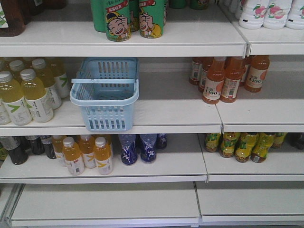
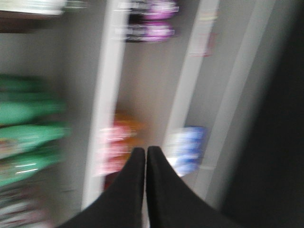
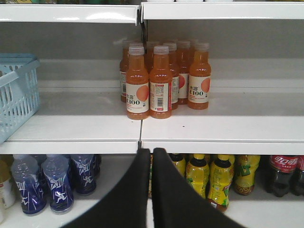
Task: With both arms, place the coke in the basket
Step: 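Reach the left gripper toward the basket handle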
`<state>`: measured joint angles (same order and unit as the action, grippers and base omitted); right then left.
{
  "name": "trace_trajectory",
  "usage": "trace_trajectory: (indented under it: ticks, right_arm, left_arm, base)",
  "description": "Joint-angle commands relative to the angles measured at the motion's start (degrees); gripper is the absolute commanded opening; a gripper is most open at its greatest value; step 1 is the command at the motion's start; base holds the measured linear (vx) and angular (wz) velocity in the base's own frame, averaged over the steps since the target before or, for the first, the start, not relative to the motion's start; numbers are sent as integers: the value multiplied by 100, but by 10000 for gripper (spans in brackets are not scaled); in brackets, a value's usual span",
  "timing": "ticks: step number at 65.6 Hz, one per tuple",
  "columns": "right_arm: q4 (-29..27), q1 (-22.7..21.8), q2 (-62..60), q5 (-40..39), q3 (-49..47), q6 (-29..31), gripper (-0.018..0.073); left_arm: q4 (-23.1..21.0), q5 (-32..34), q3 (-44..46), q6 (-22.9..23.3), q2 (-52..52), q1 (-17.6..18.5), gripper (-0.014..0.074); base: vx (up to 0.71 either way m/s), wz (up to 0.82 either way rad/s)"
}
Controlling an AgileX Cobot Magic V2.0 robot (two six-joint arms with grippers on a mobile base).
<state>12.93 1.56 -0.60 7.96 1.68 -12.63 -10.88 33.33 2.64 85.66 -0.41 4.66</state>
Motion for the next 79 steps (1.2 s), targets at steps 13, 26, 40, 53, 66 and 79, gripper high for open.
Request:
trace_trajectory:
  ticks: [13,26,40,53,66,79]
  right_arm:
    - [80,-30,-103,-411,46,17,-4]
    - [80,-30,-103,-411,46,17,-4]
    - [80,-30,-103,-411,46,17,-4]
    - [80,-30,-103,-411,46,17,-4]
    - [80,-30,-103,-411,46,17,-4]
    - [80,-30,-103,-411,46,17,-4]
  left_arm:
    - [3369,-294,2553,-79,1103,9,-4]
    - [4436,-44,3099,119,2515,9,55]
    - [4854,439,3099,1025,4307,9,286]
    - [4756,794,3099,1258,6280,9,517]
    - [4023,2623,3104,1441,8210,9,569]
    - [3320,3457,3591,1444,9789,9,569]
  base:
    - [0,0]
    - [0,0]
    - [0,0]
    - [0,0]
    - [0,0]
    - [0,0]
